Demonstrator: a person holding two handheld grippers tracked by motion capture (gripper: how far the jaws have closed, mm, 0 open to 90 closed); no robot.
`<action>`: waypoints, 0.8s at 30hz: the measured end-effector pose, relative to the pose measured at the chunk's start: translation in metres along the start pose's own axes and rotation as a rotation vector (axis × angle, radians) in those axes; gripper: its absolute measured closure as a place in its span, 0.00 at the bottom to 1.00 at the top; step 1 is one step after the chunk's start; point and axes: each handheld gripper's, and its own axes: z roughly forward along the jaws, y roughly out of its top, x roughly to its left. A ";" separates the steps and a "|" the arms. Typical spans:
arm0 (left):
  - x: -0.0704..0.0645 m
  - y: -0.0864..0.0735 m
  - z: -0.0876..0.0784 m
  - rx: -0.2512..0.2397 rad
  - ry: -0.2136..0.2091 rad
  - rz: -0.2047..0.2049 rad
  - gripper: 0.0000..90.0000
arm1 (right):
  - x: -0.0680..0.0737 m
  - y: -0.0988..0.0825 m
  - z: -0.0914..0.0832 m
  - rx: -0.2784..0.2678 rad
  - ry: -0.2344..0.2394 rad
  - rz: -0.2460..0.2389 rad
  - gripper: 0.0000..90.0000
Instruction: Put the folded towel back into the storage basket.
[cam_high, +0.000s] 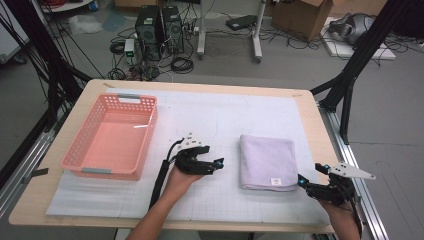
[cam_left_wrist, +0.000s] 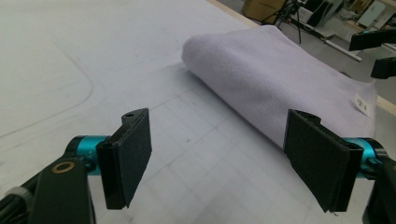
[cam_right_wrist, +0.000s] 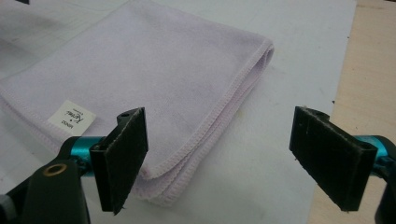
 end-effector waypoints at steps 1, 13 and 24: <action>-0.001 0.002 0.006 0.014 0.001 0.006 0.28 | 0.000 0.000 0.000 -0.001 0.001 0.001 0.21; -0.024 0.015 0.066 0.092 -0.057 -0.049 0.27 | 0.003 0.000 0.003 -0.002 0.014 0.005 0.21; -0.032 0.010 0.089 0.151 -0.072 -0.146 0.29 | 0.003 0.001 0.002 -0.004 0.015 0.002 0.21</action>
